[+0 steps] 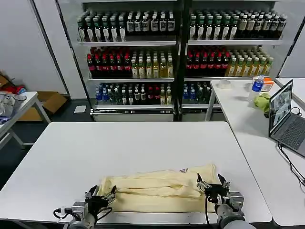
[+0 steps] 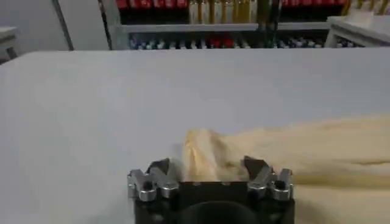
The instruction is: Fold and organize the clothes.
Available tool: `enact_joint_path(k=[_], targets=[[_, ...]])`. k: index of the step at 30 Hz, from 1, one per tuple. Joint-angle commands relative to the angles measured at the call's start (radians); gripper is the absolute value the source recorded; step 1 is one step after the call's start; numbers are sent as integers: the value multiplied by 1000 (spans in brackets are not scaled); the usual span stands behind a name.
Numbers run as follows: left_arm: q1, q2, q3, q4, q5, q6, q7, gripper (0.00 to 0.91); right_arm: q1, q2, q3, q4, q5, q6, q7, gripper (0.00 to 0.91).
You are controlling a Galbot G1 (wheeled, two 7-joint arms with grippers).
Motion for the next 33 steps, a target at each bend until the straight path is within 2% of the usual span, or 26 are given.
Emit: enact_joint_path(k=[1,10,16,25,33], targets=[[14,-28,0,-7,-37,-3,4,10,-1,-3,3,5,3,2,0,907],[14,-36,-24,-21,-107,-23,17,10,8,-12,9,10,18,3,1,907],[0,-12,-87,-33,-175,-27,29,10,19,-10,4,6,22,5,1,907],[-27,136,-250,-10,-279,-12,34,10,36,-16,5,8,34,5,2,907],[-83,265,-426,117,-314,0,46,10,45,-34,22,15,52,4,-1,907]])
